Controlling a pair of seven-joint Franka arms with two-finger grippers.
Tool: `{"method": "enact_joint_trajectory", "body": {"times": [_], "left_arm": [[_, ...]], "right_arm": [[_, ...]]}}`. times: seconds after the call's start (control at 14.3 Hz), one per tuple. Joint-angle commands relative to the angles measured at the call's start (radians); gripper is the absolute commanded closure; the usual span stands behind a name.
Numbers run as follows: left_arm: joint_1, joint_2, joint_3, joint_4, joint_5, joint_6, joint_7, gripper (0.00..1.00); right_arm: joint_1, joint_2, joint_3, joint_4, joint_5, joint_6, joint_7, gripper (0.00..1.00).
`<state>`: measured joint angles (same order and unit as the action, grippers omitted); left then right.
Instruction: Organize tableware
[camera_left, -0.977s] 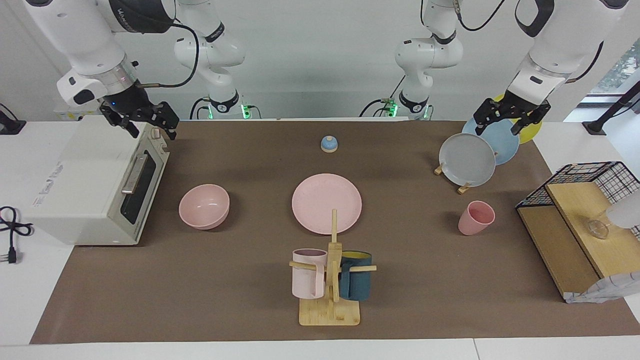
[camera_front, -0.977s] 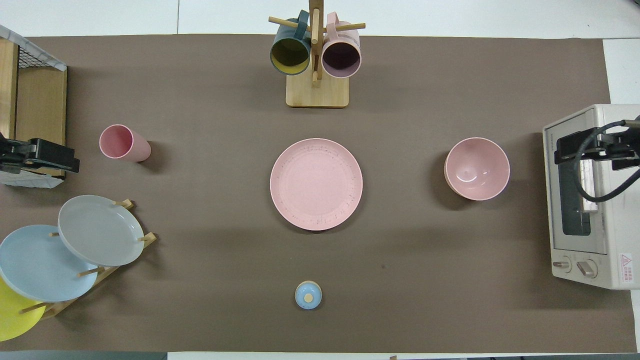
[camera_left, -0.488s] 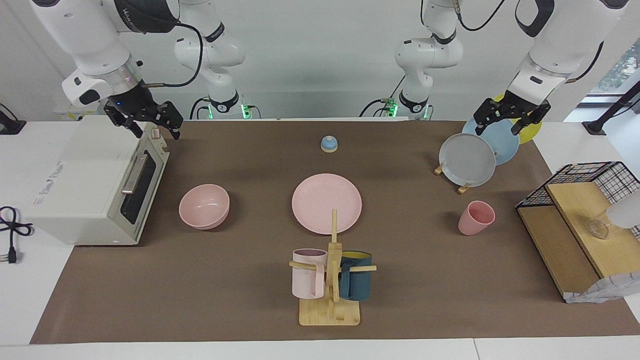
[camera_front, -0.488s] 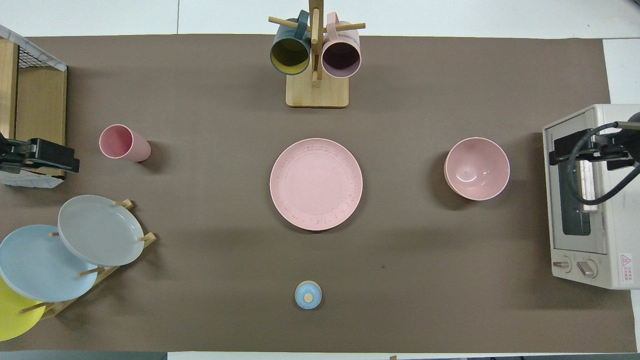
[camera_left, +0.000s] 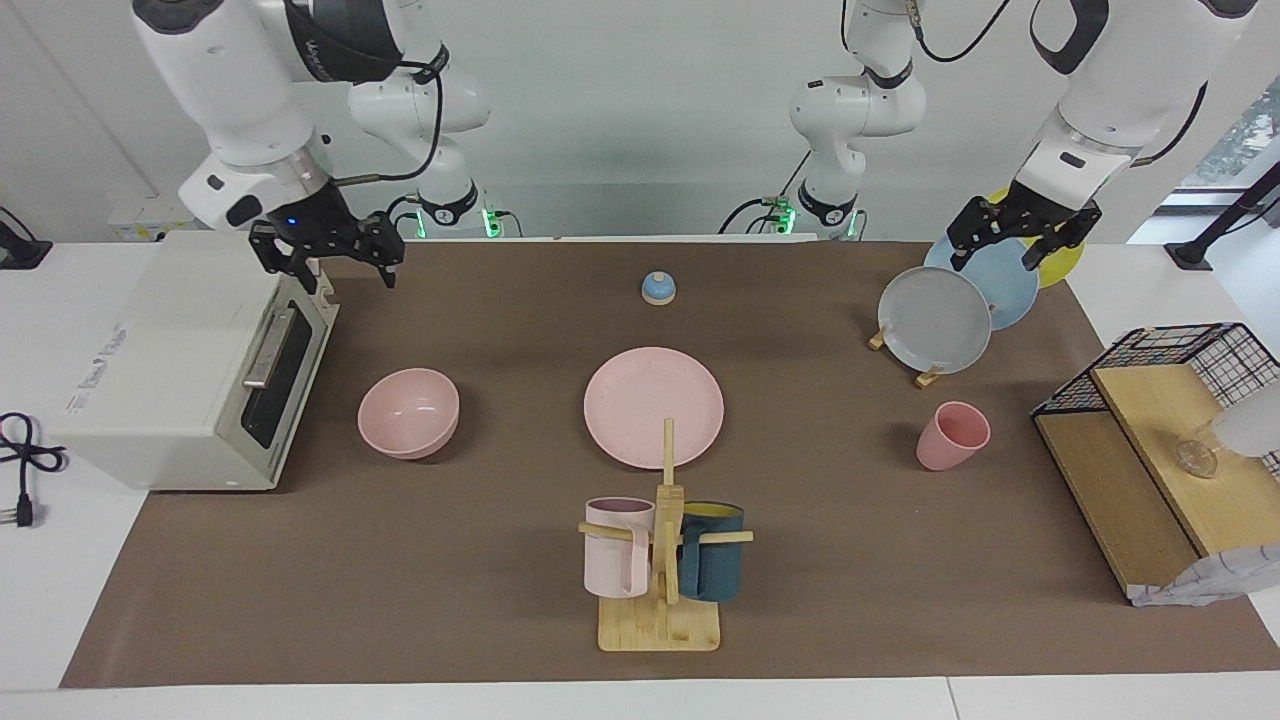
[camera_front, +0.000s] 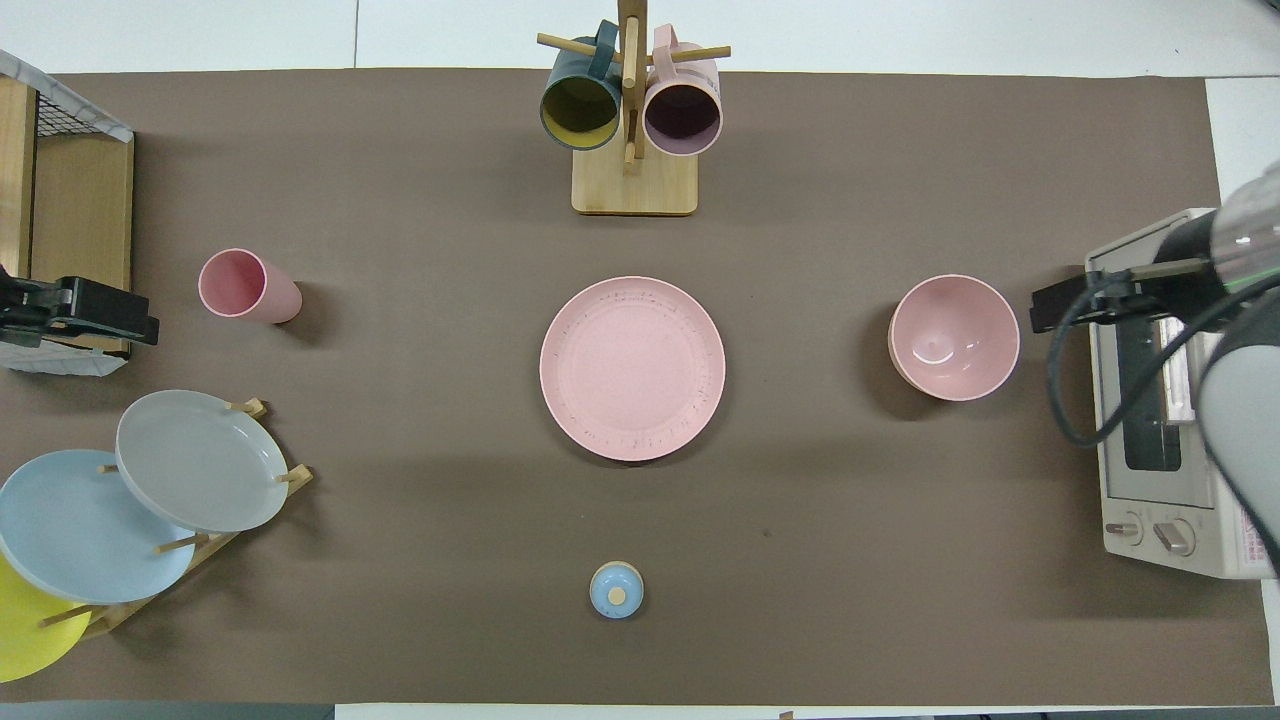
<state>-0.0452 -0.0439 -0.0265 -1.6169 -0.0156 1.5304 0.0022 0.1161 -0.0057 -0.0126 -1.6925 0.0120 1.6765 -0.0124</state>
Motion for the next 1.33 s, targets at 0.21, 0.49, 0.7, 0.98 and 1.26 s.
{"method": "enact_joint_trajectory", "body": {"times": [0.21,0.49,0.7,0.98,1.26], "left_arm": [[0.013,-0.022,-0.01,-0.017,0.014,-0.015,0.007,0.0],[0.001,-0.027,-0.012,-0.03,0.014,-0.018,0.001,0.0],[0.004,-0.027,-0.01,-0.028,0.014,-0.018,0.001,0.0],[0.005,-0.025,-0.009,-0.026,0.016,-0.019,-0.001,0.0],[0.007,-0.025,-0.009,-0.021,0.014,-0.016,-0.005,0.0]], "right_arm": [[0.008,0.062,0.069,-0.318,-0.024,0.433,-0.017,0.0],[0.031,0.056,0.069,-0.453,-0.024,0.563,0.018,0.11],[0.036,0.055,0.069,-0.501,-0.029,0.592,0.017,0.39],[0.033,0.059,0.069,-0.529,-0.088,0.633,-0.006,0.57],[0.02,0.058,0.069,-0.55,-0.109,0.674,-0.077,0.6]]}}
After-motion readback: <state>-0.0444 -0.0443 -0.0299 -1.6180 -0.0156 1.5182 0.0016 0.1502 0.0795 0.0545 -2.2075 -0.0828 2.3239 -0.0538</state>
